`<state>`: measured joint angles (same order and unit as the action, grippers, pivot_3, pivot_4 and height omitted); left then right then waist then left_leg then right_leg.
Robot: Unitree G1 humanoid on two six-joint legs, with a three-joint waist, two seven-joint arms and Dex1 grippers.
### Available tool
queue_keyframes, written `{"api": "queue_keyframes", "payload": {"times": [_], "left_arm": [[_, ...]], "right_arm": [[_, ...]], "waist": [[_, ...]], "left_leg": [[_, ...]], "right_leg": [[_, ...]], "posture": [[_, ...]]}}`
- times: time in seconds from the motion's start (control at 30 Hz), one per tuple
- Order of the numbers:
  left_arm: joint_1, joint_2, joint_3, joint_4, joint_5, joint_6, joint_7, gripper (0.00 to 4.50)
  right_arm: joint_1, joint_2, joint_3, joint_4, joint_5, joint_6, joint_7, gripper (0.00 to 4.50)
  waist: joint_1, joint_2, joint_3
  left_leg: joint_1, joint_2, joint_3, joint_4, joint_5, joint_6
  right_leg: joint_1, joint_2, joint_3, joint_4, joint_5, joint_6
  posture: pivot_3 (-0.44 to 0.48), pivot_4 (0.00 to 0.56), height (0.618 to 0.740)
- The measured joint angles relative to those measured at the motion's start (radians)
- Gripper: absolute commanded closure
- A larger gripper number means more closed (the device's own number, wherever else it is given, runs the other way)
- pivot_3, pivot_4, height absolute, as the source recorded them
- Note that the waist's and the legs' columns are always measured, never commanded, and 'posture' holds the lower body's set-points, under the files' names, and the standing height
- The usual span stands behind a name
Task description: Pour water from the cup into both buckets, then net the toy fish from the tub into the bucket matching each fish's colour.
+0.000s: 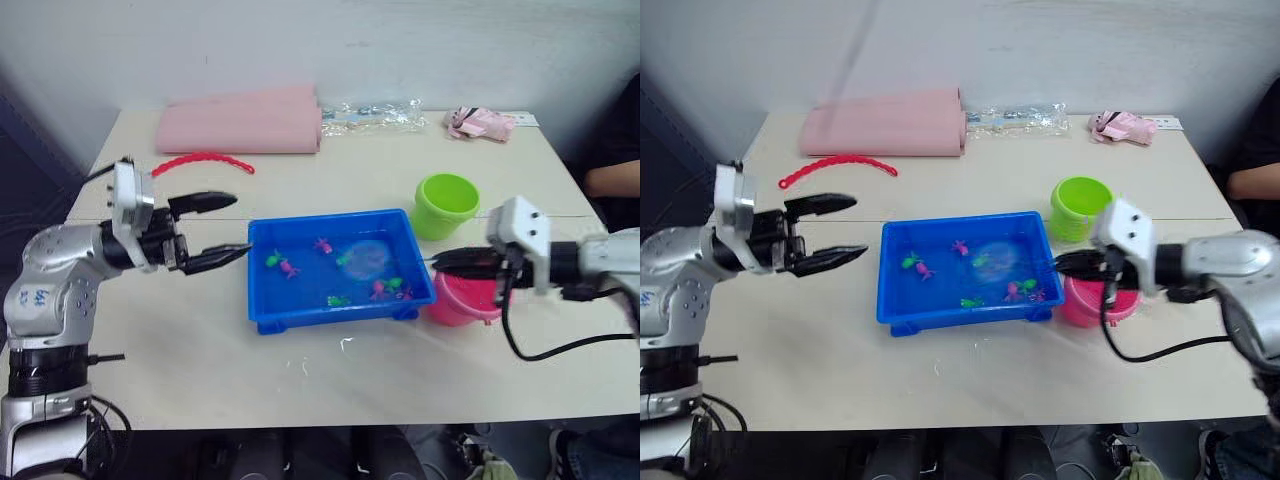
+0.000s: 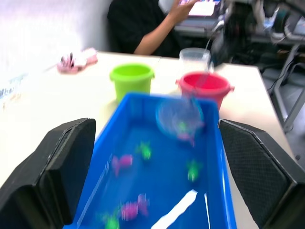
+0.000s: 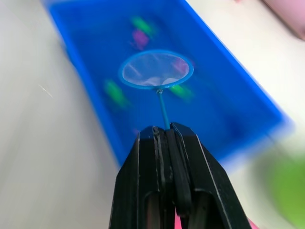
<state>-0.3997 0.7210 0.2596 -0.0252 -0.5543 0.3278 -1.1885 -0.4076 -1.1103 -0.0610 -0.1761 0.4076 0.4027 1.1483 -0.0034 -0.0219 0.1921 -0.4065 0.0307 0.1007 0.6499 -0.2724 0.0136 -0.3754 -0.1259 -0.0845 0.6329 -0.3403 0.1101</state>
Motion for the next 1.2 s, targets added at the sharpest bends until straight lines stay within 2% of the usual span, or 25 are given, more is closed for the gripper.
{"api": "queue_keyframes", "payload": {"times": [0.13, 0.33, 0.6, 0.77, 1.03, 1.2], "left_arm": [[0.068, -0.004, -0.029, -0.007, 0.004, -0.02, -0.014, 0.05], [0.077, -0.022, -0.065, -0.088, -0.019, 0.022, 0.011, 0.05], [0.098, -0.028, -0.087, -0.127, -0.033, 0.059, 0.021, 0.05], [0.099, -0.033, -0.093, -0.134, -0.033, 0.067, 0.027, 0.05], [0.125, -0.038, -0.095, -0.163, -0.042, 0.081, 0.041, 0.05], [0.125, -0.049, -0.111, -0.165, -0.044, 0.086, 0.055, 0.05]], "right_arm": [[-0.068, -0.019, 0.042, 0.116, -0.08, -0.131, 0.097, 4.5], [-0.163, -0.019, 0.133, 0.149, -0.161, -0.15, 0.17, 4.5], [-0.237, -0.019, 0.215, 0.104, -0.247, -0.075, 0.207, 4.5], [-0.257, -0.019, 0.219, 0.103, -0.26, -0.067, 0.222, 4.5], [-0.305, -0.019, 0.222, 0.141, -0.325, -0.174, 0.232, 4.5], [-0.359, -0.016, 0.272, 0.171, -0.401, -0.271, 0.251, 4.5]], "waist": [[-0.002, 0.0, 0.0], [-0.001, 0.0, 0.0], [-0.001, 0.0, 0.0], [-0.001, 0.0, 0.0], [-0.001, 0.0, 0.0], [-0.002, 0.001, 0.0]], "left_leg": [[0.0, 0.001, 0.001, 0.0, 0.0, -0.001], [0.0, 0.001, 0.001, 0.0, 0.0, -0.001], [0.0, 0.001, 0.001, 0.001, 0.0, -0.001], [0.0, 0.0, 0.001, 0.0, 0.0, -0.001], [0.0, 0.0, 0.001, 0.0, 0.0, -0.001], [0.0, 0.0, 0.001, 0.001, 0.0, -0.001]], "right_leg": [[-0.001, 0.0, 0.001, 0.001, 0.0, 0.0], [-0.001, -0.003, 0.002, 0.003, 0.0, 0.0], [-0.001, -0.004, 0.001, 0.002, 0.0, 0.0], [-0.001, -0.004, 0.001, 0.002, 0.0, 0.0], [-0.001, -0.003, 0.002, 0.002, 0.0, 0.0], [-0.002, -0.003, 0.002, 0.003, 0.0, 0.0]], "posture": [[0.0, 0.15, 0.74], [0.0, 0.15, 0.74], [0.0, 0.15, 0.74], [0.0, 0.15, 0.74], [0.0, 0.15, 0.74], [0.0, 0.15, 0.74]]}}
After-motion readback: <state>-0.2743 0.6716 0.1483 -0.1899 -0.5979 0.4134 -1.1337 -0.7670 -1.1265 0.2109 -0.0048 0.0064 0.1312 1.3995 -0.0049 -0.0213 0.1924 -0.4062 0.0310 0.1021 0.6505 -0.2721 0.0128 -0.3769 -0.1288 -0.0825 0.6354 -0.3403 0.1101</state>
